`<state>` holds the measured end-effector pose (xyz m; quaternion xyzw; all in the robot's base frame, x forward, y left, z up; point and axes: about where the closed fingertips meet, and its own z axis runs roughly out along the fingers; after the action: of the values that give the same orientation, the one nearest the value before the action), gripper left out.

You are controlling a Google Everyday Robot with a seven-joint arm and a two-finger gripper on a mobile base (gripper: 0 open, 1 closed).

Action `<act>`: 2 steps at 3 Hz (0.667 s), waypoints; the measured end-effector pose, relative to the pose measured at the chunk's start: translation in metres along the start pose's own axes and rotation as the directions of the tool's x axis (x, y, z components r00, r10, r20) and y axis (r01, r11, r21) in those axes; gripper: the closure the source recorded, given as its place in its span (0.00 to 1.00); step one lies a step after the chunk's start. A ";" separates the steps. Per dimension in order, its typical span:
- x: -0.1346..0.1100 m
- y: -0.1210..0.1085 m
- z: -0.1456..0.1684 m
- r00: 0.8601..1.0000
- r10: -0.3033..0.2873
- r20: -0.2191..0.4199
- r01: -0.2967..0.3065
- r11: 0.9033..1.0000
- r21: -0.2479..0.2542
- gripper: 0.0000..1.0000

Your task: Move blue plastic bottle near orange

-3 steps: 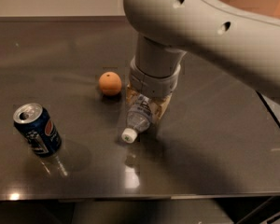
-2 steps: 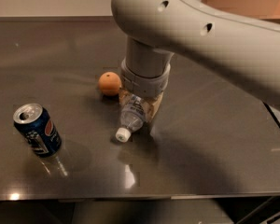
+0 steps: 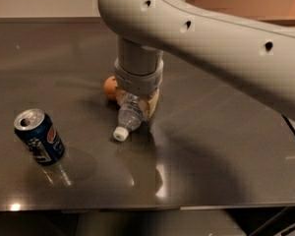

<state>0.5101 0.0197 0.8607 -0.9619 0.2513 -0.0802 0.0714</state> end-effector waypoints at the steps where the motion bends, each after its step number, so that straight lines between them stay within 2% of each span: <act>1: 0.005 -0.014 0.002 1.000 -0.013 -0.004 0.012 1.000 -0.007 0.82; 2: 0.007 -0.020 0.006 1.000 -0.021 -0.004 0.021 1.000 -0.020 0.59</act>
Offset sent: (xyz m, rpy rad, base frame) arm 0.0243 0.0192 -0.0037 -0.0398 0.0129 0.0241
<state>0.5273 0.0343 0.8592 -0.9650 0.2420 -0.0806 0.0606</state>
